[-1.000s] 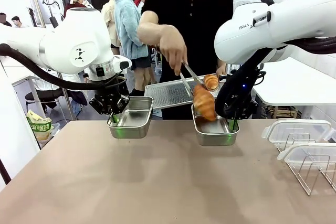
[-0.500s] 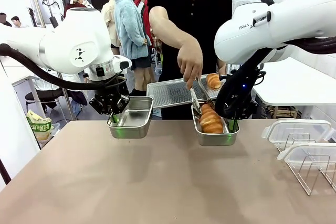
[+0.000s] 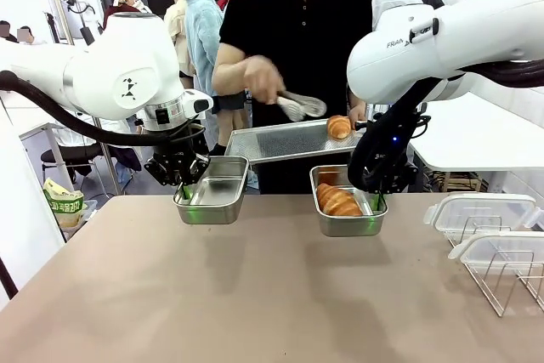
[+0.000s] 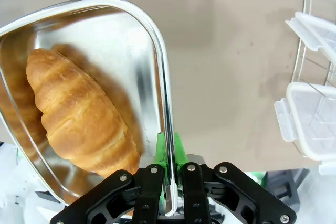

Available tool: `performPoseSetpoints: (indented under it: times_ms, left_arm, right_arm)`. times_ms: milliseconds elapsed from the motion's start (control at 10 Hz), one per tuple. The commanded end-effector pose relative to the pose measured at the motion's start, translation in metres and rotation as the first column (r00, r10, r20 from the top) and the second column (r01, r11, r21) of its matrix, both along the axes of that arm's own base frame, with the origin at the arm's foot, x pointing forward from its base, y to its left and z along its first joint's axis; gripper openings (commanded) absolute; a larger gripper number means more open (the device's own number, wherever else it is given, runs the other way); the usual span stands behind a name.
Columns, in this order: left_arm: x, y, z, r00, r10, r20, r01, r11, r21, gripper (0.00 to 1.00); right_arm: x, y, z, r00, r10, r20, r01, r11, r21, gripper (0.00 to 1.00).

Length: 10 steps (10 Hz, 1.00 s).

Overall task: Place the bread in airtight containers.
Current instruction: Once an object is inside an Airtight Container , place the container in the center of the table.

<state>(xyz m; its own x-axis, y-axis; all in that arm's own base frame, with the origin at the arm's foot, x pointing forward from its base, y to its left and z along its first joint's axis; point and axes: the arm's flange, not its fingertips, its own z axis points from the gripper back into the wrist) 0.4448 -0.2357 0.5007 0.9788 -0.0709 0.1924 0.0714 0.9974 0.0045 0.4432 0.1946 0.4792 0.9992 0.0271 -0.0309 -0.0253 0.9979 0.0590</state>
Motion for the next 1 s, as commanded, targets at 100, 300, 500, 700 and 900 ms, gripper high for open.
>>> performPoseSetpoints:
  times_ms: [100,300,500,700,900]
  left_arm:
    - [0.0015,0.0006,0.0049,1.0,0.002,0.004,-0.002,1.0,-0.005,0.0]
    - [0.0015,0.0006,0.0049,1.0,0.002,0.004,-0.002,1.0,-0.005,0.0]
    - [0.0015,0.0006,0.0049,1.0,0.002,0.004,-0.002,1.0,-0.005,0.0]
    - [0.0015,0.0006,0.0049,1.0,0.002,0.004,-0.002,1.0,-0.005,0.0]
    - [0.0015,0.0006,0.0049,1.0,0.002,0.004,-0.002,1.0,-0.005,0.0]
  right_arm:
    - [-0.0002,-0.0013,0.002,1.0,0.003,0.006,-0.003,1.0,-0.002,0.0]
    - [-0.0002,-0.0013,0.002,1.0,0.003,0.006,-0.003,1.0,-0.002,0.0]
    - [-0.0002,-0.0013,0.002,1.0,0.003,0.006,-0.003,1.0,-0.002,0.0]
    - [-0.0002,-0.0013,0.002,1.0,0.003,0.006,-0.003,1.0,-0.002,0.0]
    - [-0.0002,-0.0013,0.002,1.0,0.003,0.006,-0.003,1.0,-0.002,0.0]
